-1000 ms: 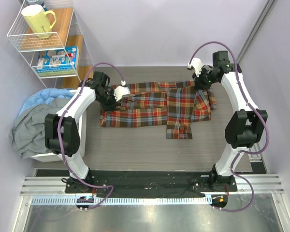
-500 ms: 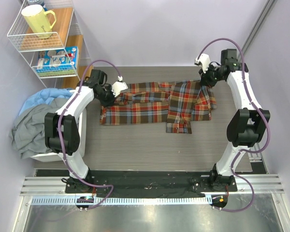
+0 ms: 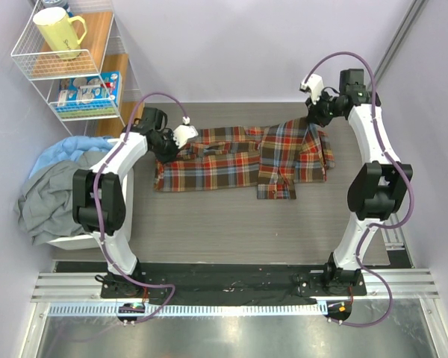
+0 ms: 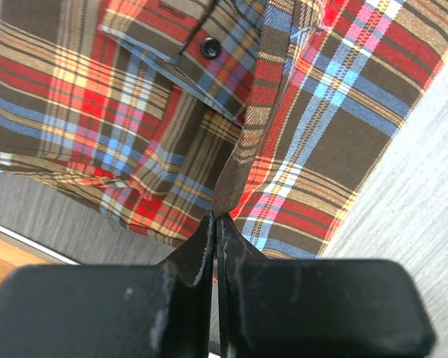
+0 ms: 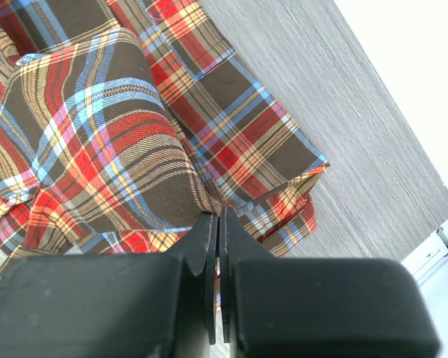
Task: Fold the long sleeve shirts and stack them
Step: Fold the shirt
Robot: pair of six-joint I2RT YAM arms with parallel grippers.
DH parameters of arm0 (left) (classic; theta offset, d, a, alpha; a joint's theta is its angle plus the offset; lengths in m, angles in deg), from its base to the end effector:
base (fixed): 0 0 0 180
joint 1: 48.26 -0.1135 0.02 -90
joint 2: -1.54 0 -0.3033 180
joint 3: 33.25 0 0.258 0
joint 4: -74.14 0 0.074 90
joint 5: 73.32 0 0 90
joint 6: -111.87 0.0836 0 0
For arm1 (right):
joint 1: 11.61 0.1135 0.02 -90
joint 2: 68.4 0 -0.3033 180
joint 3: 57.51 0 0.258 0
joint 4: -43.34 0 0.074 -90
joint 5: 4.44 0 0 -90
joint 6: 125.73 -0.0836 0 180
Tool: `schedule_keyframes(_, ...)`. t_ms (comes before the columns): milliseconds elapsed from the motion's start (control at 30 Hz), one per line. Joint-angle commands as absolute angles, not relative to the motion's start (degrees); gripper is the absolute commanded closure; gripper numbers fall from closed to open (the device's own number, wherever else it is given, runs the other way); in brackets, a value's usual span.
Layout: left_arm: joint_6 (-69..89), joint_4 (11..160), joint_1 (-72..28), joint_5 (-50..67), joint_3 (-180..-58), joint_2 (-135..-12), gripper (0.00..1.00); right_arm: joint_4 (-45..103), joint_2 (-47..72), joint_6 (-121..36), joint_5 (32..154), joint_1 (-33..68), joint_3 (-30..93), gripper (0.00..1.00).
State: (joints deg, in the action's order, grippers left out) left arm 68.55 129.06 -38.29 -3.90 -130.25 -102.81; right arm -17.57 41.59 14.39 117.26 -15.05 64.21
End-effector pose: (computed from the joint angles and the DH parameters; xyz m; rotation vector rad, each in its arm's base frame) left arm 0.4104 -0.1020 0.2396 1.3173 2.2019 -0.2425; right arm 0.4730 0.0156 0.3412 -1.1172 1.9850 0.1944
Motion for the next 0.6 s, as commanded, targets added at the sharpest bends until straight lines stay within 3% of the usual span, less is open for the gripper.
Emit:
schedule_keyframes(0,67.5,125.6,-38.8,-2.8,-132.1,-103.3,1.0,-14.8,42.4,14.0,117.9,-14.9,67.2,0.99)
schedule_keyframes(567,65.8,122.6,-38.9,-0.4,-133.7,-104.5,1.0,-11.8,43.7,11.6,117.6,-14.9,72.5,0.99)
